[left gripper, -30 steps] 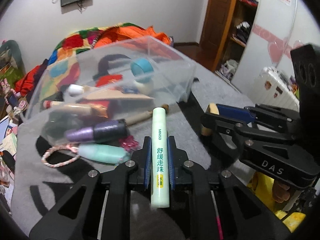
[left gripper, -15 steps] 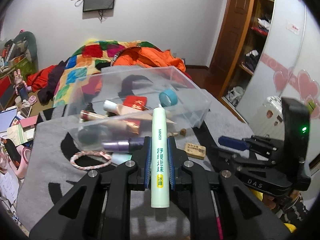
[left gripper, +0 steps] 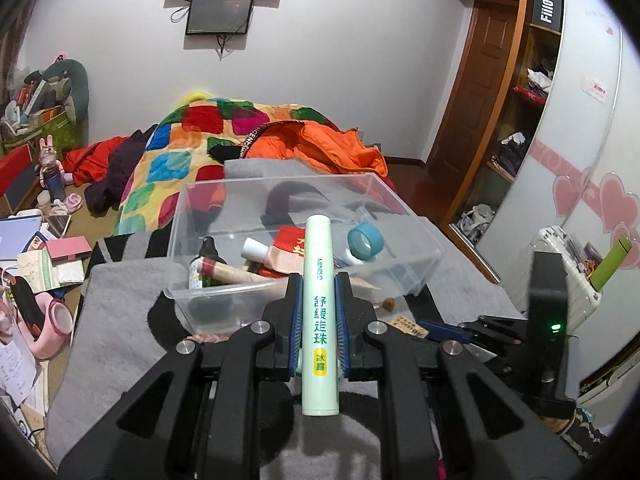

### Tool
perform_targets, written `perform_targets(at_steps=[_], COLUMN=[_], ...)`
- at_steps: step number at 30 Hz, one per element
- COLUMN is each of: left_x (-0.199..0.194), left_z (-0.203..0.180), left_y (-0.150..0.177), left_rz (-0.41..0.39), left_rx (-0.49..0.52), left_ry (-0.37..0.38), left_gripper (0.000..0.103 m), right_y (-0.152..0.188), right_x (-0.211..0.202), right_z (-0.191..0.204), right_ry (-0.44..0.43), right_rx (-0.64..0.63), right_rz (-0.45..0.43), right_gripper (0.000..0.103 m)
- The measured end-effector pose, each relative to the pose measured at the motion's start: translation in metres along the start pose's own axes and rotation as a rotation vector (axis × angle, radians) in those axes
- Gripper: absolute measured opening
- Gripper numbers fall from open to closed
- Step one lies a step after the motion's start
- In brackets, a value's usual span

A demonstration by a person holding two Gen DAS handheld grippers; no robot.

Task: Organize objects
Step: 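Drop the green-white tube into the box with left tool while right tool drops the eraser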

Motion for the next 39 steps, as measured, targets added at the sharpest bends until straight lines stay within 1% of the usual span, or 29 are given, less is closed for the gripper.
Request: perform_targets(at_steps=[4, 8, 11, 14, 18, 24, 30, 35, 39], left_x=[0.001, 0.003, 0.005, 0.008, 0.014, 0.032, 0.053, 0.063, 0.072], left_z=[0.004, 0.007, 0.009, 0.011, 0.020, 0.038, 0.048, 0.054, 0.050], left_y=[-0.003, -0.008, -0.013, -0.018, -0.022, -0.022, -0.021, -0.022, -0.025], left_rz=[-0.006, -0.017, -0.022, -0.029, -0.028, 0.006, 0.051, 0.068, 0.081], left_rx=[-0.006, -0.007, -0.008, -0.013, -0.027, -0.066, -0.080, -0.108, -0.095], left_ry=[-0.001, -0.005, -0.015, -0.020, -0.031, -0.038, -0.047, -0.016, -0.015], left_gripper=[0.015, 0.015, 0.015, 0.015, 0.015, 0.015, 0.015, 0.015, 0.015], right_y=[-0.010, -0.024, -0.037, -0.049, -0.063, -0.080, -0.088, -0.093, -0.094], right_x=[-0.019, -0.044, -0.056, -0.061, -0.051, -0.020, 0.001, 0.012, 0.016], right_z=[-0.003, -0.003, 0.000, 0.008, 0.012, 0.009, 0.012, 0.024, 0.029], right_ry=[-0.011, -0.033, -0.044, -0.046, -0.043, -0.035, -0.068, -0.078, -0.068], right_rx=[0.037, 0.065, 0.061, 0.041, 0.023, 0.048, 0.064, 0.033, 0.013], right_rz=[-0.058, -0.147, -0.196, -0.223, -0.227, -0.169, -0.132, -0.117, -0.114], right_gripper=[0.022, 0.022, 0.022, 0.022, 0.022, 0.022, 0.022, 0.022, 0.022])
Point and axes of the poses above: each gripper's, at about its wrist camera, not at the fingertips, and x roughly the way its jaws point, z to its left, y to its underside, the point moved 1 cm from there along x, roughly the way its jaws point, and after that the axes turned 2 degrees about y, right-handed, at the moved point
